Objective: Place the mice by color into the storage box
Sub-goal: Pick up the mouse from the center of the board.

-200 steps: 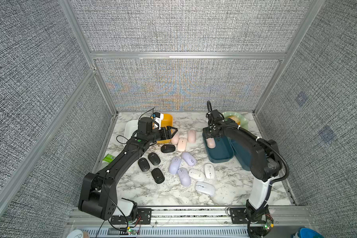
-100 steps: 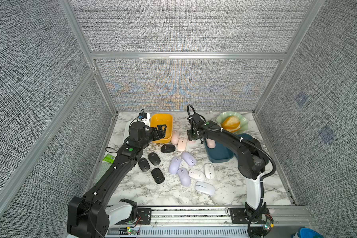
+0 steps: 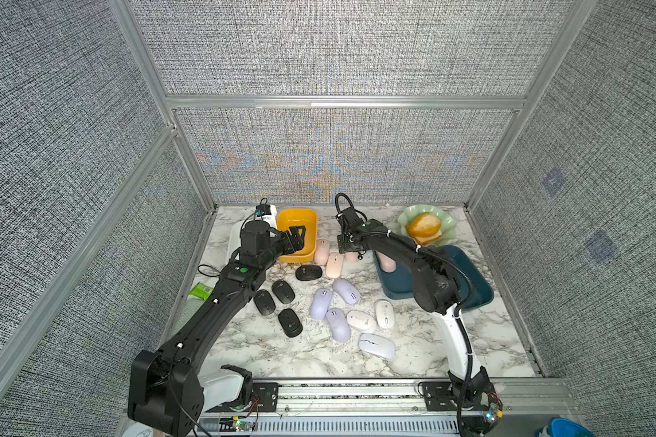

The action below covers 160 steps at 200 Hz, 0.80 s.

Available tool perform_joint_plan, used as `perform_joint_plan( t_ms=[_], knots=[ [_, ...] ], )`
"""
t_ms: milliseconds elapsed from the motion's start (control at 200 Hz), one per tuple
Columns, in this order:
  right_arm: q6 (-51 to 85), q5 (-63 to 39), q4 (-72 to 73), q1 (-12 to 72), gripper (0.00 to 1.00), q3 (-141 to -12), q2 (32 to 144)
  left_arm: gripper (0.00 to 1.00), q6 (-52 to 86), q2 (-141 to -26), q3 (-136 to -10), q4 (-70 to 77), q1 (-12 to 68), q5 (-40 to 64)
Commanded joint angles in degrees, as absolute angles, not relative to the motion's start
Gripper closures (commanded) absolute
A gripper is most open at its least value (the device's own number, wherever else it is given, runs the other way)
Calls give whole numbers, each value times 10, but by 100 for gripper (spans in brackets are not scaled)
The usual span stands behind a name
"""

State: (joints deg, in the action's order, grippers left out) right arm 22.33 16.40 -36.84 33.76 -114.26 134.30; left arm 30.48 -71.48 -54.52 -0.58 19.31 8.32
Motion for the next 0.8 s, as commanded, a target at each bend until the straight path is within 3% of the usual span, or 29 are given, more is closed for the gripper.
perform_joint_plan(
  t_ms=[0, 230, 410, 795],
  knots=[
    [244, 146, -385, 329, 25, -1157, 1359, 15, 312, -721, -549, -12, 192, 106],
    [236, 119, -386, 327, 30, -1166, 1380, 16, 311, -736, -556, -20, 192, 116],
    [227, 126, -386, 328, 40, -1157, 1371, 16, 311, -744, -563, -28, 192, 123],
    [179, 139, -384, 336, 42, -1140, 1285, 17, 312, -748, -565, -26, 192, 142]
  ],
)
